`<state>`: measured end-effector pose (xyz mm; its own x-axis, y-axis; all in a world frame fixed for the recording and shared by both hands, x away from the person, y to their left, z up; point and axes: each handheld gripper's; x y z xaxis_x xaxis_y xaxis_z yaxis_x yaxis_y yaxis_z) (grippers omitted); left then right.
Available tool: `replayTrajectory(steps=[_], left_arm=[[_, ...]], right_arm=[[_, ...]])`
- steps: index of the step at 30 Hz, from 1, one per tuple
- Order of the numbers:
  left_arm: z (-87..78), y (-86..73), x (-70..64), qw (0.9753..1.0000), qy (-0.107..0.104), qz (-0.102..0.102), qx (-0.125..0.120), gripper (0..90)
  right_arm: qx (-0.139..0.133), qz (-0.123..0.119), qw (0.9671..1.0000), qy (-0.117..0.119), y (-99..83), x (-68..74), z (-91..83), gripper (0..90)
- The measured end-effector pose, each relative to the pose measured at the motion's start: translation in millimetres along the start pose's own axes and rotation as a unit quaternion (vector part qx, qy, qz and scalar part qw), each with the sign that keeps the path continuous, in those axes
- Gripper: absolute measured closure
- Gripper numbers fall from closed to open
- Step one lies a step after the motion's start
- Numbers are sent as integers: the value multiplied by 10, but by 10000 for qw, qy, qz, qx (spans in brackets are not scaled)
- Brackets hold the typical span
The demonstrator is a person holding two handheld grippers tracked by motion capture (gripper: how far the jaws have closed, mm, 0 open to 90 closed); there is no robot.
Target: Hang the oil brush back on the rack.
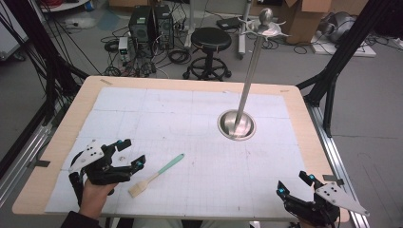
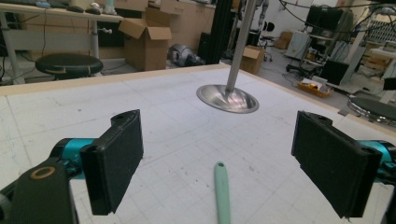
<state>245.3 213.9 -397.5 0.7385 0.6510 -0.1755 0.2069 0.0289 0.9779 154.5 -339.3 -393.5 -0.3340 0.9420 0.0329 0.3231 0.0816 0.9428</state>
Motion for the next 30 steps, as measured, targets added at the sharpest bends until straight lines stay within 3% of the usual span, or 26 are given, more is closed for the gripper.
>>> replayTrajectory(steps=[7,10,18,20,21,22,23,26,29,30], left_arm=[[17,-24,15,9999,19,-22,122,170],[32,-54,-8,9996,-31,-45,273,170],[33,-65,-19,9993,-120,-61,357,184],[69,-94,-14,9979,-248,-60,601,197],[69,-94,-14,9979,-248,-60,601,215],[109,-121,-9,9956,-327,9,882,241],[109,-121,-9,9956,-327,9,882,260],[165,-169,22,9913,-362,108,1257,284],[180,-183,38,9903,-370,83,1337,317],[196,-199,44,9885,-406,77,1454,332]], right_arm=[[37,-39,10000,16,-2,20,22,166],[27,-66,10000,47,4,17,48,166],[124,-217,9995,183,0,45,85,166],[105,-216,9995,205,-1,52,71,166],[105,-216,9995,205,-1,52,71,166],[98,-223,9995,214,0,53,79,166],[127,-210,9995,216,1,57,85,166],[170,-237,9994,205,1,62,105,166],[183,-249,9993,193,0,65,107,166],[183,-256,9993,190,-1,63,106,166]])
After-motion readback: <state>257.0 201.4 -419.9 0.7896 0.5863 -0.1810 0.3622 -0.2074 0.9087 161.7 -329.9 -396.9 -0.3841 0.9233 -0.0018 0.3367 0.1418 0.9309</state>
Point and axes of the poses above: each handheld gripper's, and its own axes: z roughly forward along the jaws, y roughly out of its top, x roughly to its left, and after that the axes turned 3 degrees about -y, right-handed
